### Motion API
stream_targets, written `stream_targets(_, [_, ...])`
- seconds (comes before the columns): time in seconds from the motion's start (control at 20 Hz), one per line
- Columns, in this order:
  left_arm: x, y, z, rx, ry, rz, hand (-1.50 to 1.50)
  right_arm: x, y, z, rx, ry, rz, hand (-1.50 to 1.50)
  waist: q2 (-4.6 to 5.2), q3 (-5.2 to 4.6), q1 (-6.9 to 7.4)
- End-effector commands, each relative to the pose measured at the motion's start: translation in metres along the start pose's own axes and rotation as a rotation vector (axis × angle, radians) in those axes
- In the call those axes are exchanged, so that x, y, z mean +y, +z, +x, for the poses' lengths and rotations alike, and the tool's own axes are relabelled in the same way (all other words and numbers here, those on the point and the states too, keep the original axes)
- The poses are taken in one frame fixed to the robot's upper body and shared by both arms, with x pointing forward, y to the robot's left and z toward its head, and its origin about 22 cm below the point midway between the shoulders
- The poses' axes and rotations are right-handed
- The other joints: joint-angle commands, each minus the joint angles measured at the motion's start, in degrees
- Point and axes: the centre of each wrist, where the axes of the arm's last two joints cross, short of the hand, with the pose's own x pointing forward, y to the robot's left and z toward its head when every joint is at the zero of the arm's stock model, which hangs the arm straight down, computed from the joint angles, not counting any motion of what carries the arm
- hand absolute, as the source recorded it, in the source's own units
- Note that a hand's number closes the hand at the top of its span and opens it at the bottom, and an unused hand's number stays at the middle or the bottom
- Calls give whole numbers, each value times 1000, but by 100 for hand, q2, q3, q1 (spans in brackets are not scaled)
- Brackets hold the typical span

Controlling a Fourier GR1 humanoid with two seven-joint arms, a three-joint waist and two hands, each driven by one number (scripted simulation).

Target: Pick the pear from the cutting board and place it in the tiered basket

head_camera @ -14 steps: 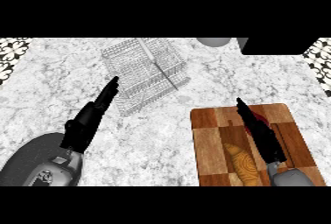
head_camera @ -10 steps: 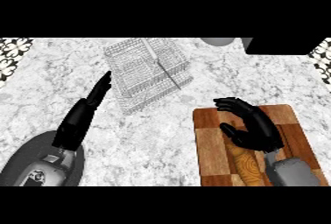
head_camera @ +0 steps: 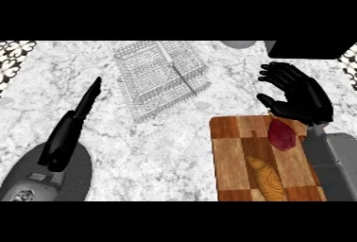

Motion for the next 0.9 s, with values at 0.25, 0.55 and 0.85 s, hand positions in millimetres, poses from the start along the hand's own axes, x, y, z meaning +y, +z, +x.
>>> stream_targets(0.25, [4, 6, -12, 6, -22, 33, 0, -61, -10, 82, 232, 328, 287, -150, -6, -13, -117])
stream_targets(0.55, [10, 16, -17, 15, -31, 17, 0, -76, 0, 153, 466, 813, 373, -150, -44, -21, -126])
stream_targets(0.85, [18, 8, -13, -1, -22, 30, 0, -46, -12, 167, 566, 1000, 361, -150, -24, -9, -104])
